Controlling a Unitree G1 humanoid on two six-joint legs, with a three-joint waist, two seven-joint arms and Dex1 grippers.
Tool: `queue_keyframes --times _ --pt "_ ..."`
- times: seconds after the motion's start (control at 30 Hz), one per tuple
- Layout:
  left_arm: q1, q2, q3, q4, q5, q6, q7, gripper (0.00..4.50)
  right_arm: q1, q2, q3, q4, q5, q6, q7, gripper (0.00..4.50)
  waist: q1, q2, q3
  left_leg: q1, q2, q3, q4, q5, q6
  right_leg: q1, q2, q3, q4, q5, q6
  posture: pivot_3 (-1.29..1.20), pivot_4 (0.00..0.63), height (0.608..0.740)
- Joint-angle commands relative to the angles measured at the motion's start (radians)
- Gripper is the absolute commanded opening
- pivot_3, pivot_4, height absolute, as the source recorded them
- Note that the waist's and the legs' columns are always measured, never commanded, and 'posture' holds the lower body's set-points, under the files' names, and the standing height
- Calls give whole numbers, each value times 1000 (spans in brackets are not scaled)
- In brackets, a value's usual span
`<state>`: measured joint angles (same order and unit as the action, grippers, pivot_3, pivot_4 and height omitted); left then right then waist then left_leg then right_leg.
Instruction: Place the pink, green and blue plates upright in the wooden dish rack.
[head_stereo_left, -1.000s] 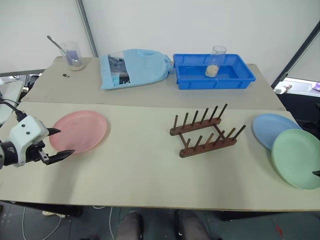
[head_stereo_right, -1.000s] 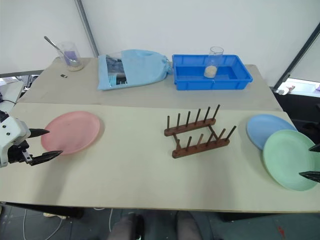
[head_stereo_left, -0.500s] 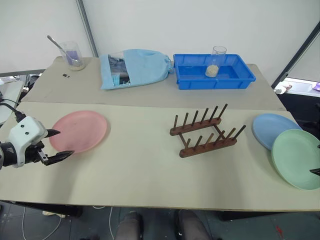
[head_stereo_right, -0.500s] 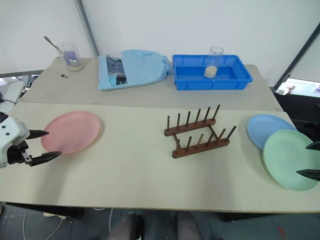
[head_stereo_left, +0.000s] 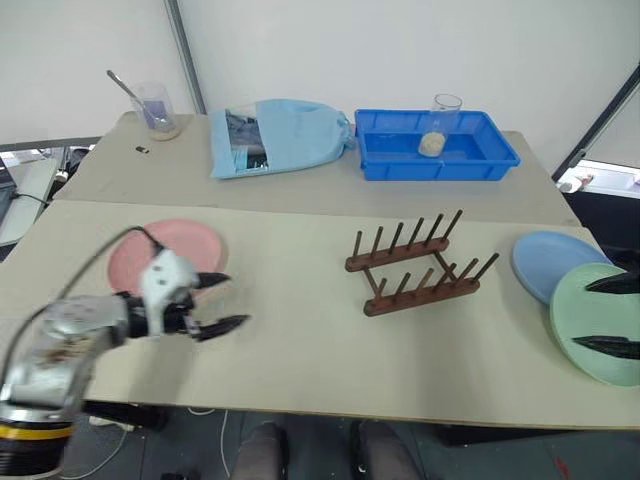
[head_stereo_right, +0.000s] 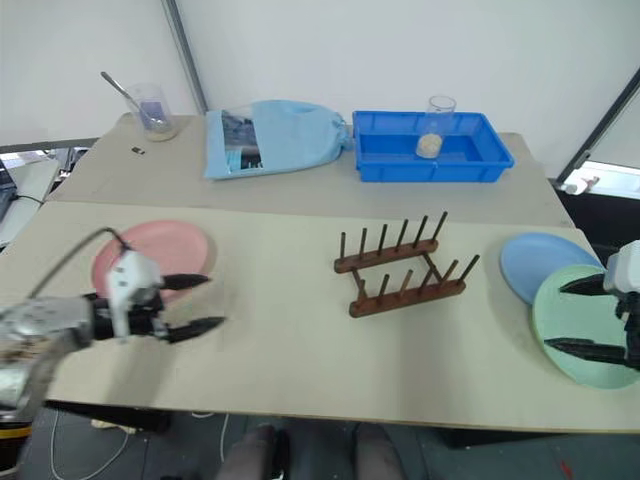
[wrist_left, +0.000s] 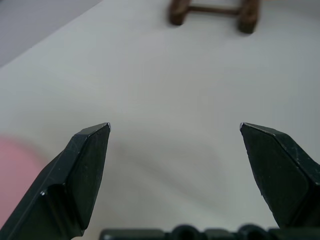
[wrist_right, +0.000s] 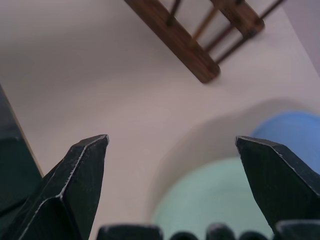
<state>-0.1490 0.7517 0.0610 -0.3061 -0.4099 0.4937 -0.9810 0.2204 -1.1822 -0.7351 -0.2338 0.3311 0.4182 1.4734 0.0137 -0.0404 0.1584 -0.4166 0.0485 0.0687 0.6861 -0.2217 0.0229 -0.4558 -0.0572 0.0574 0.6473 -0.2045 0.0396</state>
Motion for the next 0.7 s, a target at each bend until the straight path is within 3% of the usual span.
queue_keyframes --times 0.03,0.3,0.57,0.7 --pt "-75 -105 -115 10 45 -16 72 4443 46 44 -127 -200 94 177 -23 4500 1 0 0 0 0 0 0 0 0 0 0 0 0 0 0 0 150 696" --pt "-210 -421 -362 294 229 -230 177 4443 128 130 -245 -473 217 408 -121 4500 -2 0 0 -3 -1 -3 9 0 0 4 0 1 -1 -1 -1 0 150 696" --pt "-325 -610 -417 597 327 -387 239 4443 156 148 -303 -572 297 505 -187 4500 -2 -1 -1 -4 -3 -5 10 0 1 5 0 1 -2 0 0 0 150 696" --pt "-346 -658 -433 673 345 -425 224 2712 160 146 -327 -595 334 536 -209 4500 -1 -1 -1 -5 -4 -7 10 0 1 6 0 1 -3 -1 1 0 150 696"
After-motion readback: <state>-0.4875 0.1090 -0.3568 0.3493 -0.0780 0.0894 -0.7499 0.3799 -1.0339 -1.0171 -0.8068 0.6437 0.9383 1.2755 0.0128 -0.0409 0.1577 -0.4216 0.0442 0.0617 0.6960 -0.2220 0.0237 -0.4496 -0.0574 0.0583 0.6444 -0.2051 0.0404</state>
